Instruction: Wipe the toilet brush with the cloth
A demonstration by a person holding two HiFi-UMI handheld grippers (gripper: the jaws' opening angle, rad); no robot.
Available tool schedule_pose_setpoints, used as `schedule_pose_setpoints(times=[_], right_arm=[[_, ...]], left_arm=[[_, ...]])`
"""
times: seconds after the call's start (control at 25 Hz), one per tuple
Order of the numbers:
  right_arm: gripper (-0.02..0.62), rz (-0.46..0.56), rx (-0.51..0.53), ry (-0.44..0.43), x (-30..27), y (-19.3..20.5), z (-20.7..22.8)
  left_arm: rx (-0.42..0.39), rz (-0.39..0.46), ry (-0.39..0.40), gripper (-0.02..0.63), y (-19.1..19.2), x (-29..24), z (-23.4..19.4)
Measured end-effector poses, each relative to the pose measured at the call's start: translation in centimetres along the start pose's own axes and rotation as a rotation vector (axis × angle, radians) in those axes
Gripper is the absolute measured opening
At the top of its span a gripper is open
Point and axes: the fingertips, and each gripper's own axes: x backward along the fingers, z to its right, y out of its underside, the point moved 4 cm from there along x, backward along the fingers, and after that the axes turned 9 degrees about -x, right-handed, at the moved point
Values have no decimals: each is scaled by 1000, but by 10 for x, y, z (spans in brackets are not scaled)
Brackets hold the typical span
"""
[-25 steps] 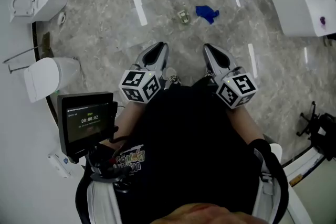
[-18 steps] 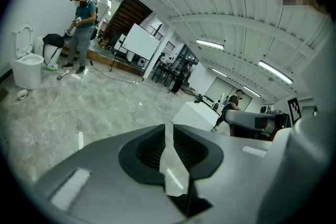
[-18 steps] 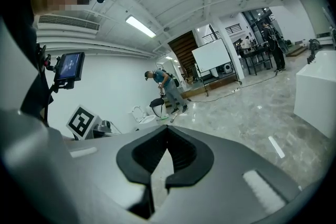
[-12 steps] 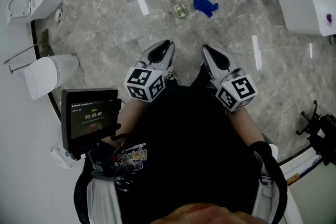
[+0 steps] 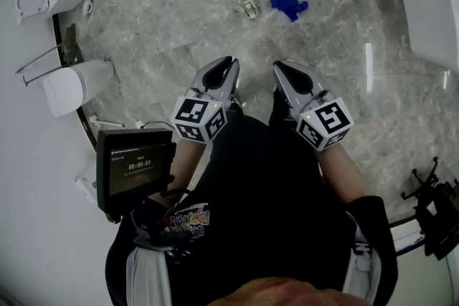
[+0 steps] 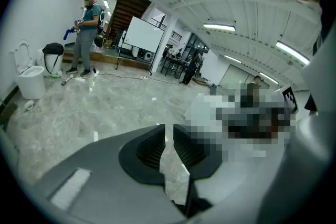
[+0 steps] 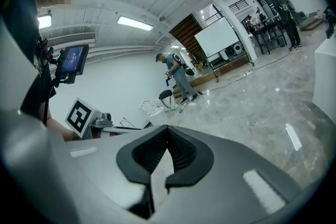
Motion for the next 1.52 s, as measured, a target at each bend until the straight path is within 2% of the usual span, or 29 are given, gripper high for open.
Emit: schedule_pose_setpoints(times=[0.16,0.32,0.48,0.56,0.6,0.72,0.92,1.08,1.28,1.36,1.52], right_arm=[[3,-40,-9,0,-3,-6,52],[3,-80,-35,32,-13,8,91],[3,-106,-72,72,-48,38,126],[3,-123,-61,79,-62,49,129],[3,-130,-48,78,-66,53,125],[3,-131,-26,87,-90,67,128],[3,-158,-53,90,-155,127,201],[5,-158,-46,106,-197,171,245],[6,-128,40,92,-252,192,290],[41,-123,79,77,-275,204,314],[44,-119,190,107,-306,245,386]], left_arm=[[-47,-27,-22,57,4,-42,3],[-44,-41,-42,58,16,-65,-11],[49,-65,-77,58,48,-89,-62],[94,-63,-76,57,60,-91,-80],[92,-65,-78,57,66,-90,-85],[47,-74,-73,57,89,-112,-111],[-30,-46,-89,57,138,-199,-163],[-58,-8,-100,58,169,-235,-185],[-67,59,-107,65,213,-268,-216],[-63,86,-115,80,228,-283,-227],[-68,134,-155,111,258,-305,-239]])
